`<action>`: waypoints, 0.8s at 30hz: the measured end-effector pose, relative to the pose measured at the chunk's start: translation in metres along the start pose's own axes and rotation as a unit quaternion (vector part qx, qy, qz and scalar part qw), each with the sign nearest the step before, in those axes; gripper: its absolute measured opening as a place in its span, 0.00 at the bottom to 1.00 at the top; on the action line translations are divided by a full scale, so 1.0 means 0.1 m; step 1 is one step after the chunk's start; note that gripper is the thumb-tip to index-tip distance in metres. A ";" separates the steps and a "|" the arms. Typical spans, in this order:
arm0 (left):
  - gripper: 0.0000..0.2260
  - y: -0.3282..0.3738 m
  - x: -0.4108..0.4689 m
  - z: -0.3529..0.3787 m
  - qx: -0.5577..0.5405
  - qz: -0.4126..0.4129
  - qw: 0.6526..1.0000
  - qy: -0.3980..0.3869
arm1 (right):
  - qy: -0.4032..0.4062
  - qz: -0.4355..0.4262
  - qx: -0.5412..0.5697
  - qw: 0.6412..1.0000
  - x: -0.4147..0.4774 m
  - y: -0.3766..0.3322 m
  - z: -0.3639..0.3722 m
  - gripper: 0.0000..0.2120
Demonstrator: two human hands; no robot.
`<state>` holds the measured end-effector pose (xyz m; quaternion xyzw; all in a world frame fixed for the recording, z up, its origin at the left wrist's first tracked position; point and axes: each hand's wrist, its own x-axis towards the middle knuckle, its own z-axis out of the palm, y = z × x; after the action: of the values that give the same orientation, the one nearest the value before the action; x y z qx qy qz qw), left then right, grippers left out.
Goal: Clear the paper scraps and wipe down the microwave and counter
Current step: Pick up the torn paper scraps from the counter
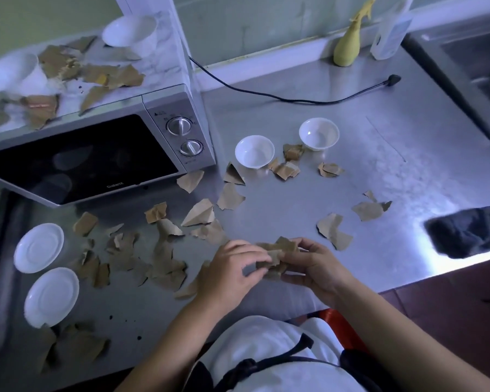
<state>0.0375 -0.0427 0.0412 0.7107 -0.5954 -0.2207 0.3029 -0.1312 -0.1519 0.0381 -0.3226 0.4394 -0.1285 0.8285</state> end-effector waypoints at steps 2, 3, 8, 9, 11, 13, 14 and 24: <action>0.09 0.01 0.03 0.02 0.024 0.032 0.999 -0.022 | 0.024 -0.007 -0.007 1.000 -0.05 0.03 -0.03 0.08; 0.09 0.02 0.05 0.04 0.031 0.047 0.998 -0.036 | 0.039 -0.012 -0.008 0.999 -0.08 0.05 -0.05 0.09; 0.10 0.06 0.15 0.27 -0.070 0.043 0.996 -0.046 | 0.147 -0.032 0.021 0.988 -0.26 0.16 -0.27 0.10; 0.09 0.05 0.18 0.33 -0.105 0.016 0.994 -0.026 | 0.170 -0.036 0.031 0.984 -0.30 0.17 -0.32 0.10; 0.05 -0.03 0.29 0.46 -0.149 -0.059 0.987 -0.018 | 0.205 -0.045 0.050 0.976 -0.40 0.20 -0.45 0.11; 0.08 -0.13 0.47 0.62 -0.148 -0.138 0.977 -0.073 | 0.230 -0.054 0.066 0.969 -0.50 0.24 -0.58 0.12; 0.07 -0.17 0.58 0.71 -0.126 -0.166 0.972 -0.104 | 0.243 -0.058 0.075 0.965 -0.55 0.27 -0.66 0.11; 0.25 0.13 1.41 1.57 0.105 -0.211 0.961 -0.144 | 0.303 -0.101 0.152 0.935 -1.02 0.52 -1.18 0.12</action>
<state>-0.0502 -0.2090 -0.0564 0.8087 -0.4893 -0.3156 0.0839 -0.2900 -0.1120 0.0222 -0.1814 0.6104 -0.3679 0.6776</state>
